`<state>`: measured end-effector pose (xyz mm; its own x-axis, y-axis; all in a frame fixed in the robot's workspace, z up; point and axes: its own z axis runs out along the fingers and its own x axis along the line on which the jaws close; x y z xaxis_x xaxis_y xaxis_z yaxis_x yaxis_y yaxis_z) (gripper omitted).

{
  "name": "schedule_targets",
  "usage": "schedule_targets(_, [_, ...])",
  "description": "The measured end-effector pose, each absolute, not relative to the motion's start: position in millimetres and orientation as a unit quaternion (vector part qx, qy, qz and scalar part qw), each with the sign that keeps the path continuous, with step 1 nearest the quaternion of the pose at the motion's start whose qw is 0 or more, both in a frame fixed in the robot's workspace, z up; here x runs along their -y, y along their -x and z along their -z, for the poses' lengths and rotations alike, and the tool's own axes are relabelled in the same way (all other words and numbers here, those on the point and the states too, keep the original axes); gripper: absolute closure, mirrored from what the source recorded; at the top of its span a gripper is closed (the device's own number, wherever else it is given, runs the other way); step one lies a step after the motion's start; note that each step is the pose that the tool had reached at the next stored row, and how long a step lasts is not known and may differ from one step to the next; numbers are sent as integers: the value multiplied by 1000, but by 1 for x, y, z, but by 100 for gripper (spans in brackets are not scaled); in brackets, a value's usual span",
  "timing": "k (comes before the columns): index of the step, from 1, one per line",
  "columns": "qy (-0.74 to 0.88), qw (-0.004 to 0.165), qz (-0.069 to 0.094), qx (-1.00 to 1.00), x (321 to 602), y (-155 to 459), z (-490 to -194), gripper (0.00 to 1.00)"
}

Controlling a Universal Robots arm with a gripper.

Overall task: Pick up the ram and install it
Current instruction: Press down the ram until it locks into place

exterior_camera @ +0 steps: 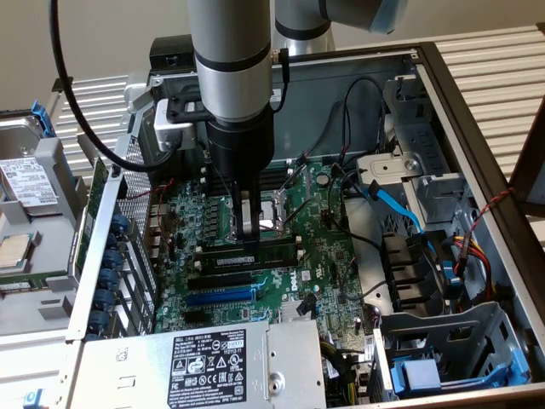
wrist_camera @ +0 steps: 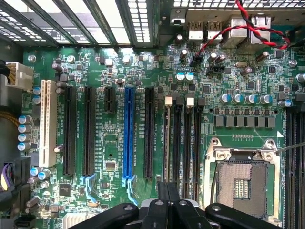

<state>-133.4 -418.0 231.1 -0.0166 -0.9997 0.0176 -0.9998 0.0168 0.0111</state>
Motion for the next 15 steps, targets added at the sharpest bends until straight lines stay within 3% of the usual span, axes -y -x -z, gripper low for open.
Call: schedule_targets(15, [-701,6,-1,713,419,135,-230,89])
